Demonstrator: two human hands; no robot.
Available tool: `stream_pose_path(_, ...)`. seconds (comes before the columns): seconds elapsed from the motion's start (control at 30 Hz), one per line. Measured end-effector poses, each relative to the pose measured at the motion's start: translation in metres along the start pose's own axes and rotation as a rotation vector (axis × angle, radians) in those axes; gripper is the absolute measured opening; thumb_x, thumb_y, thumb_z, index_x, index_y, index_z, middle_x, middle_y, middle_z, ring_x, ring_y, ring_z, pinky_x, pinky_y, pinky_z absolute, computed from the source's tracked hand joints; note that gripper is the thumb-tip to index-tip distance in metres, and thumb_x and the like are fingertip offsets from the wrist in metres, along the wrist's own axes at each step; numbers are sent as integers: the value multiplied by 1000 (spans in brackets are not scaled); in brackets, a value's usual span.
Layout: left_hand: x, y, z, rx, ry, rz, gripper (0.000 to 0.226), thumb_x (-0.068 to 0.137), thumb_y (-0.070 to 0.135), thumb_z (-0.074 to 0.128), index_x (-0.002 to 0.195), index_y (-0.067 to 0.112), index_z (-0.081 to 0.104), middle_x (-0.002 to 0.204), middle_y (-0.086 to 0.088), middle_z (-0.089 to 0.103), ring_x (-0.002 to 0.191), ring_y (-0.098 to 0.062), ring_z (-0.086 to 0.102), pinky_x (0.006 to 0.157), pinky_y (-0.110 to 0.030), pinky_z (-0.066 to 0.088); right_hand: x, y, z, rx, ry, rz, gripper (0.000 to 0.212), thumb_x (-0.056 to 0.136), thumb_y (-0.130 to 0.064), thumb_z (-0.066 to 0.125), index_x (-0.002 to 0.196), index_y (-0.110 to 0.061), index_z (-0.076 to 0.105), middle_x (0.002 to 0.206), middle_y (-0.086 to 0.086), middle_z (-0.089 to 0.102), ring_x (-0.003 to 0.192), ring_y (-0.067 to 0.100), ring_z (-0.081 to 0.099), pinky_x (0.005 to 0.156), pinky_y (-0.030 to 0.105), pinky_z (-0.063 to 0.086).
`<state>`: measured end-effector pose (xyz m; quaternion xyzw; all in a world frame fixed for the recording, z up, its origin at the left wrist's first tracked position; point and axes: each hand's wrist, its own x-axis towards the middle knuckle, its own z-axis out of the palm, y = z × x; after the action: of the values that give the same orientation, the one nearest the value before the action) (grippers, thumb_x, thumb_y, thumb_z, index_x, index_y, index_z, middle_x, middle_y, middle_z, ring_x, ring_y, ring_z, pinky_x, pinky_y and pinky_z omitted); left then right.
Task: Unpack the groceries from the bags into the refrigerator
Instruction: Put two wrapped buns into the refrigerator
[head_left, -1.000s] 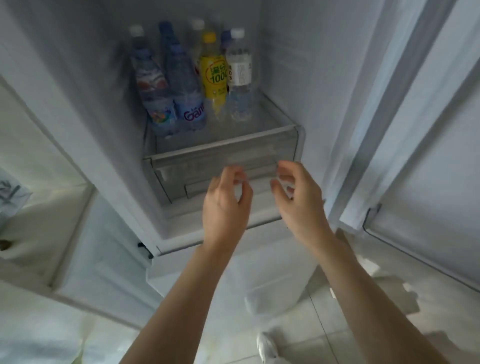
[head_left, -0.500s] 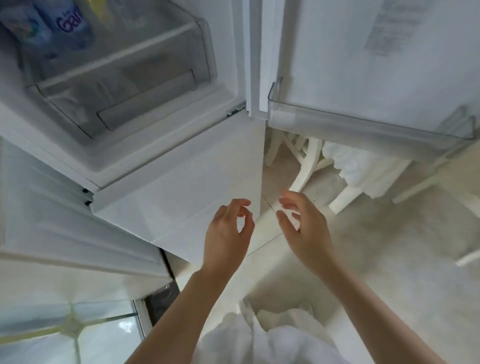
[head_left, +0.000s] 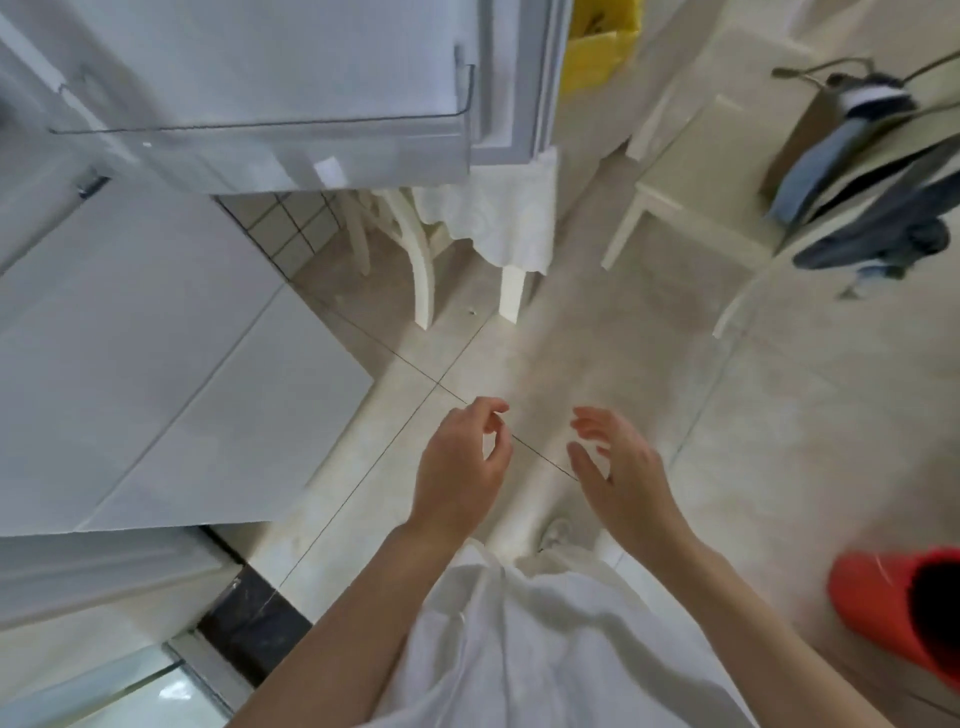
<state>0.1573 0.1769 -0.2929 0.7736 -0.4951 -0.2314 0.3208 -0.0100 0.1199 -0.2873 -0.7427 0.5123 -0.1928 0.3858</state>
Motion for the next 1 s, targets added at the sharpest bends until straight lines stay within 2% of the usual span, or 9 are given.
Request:
stream_pose_path(0.23, 25, 74, 98, 11, -163, 69, 21, 89, 15, 61, 110, 20, 63, 88, 8, 67, 83, -7, 60, 76, -28, 52, 7, 83, -86, -15, 84, 125, 30, 90, -13, 60, 120, -15, 57, 104, -8, 59, 98, 6, 58, 91, 29, 48)
stream_pose_path(0.5, 87, 114, 142, 42, -263, 78, 19, 90, 15, 60, 108, 21, 63, 85, 8, 66, 83, -6, 62, 77, -24, 50, 55, 134, -143, 47, 164, 237, 31, 89, -12, 61, 120, -12, 58, 106, -2, 63, 99, 11, 59, 90, 31, 49)
stream_pose_path(0.8, 227, 139, 174, 38, -228, 30, 16, 90, 14, 60, 104, 19, 64, 85, 7, 68, 82, -7, 63, 79, -28, 53, 199, 152, -198, 32, 165, 206, 30, 92, -14, 59, 121, -10, 57, 108, -1, 62, 99, 12, 58, 91, 28, 47)
stream_pose_path(1.0, 334, 162, 185, 26, -185, 12, 17, 90, 11, 59, 104, 18, 64, 84, 6, 67, 82, -8, 63, 78, -28, 52, 315, 149, -230, -26, 96, 128, 30, 93, -14, 57, 123, -9, 55, 111, 1, 61, 100, 11, 55, 91, 25, 44)
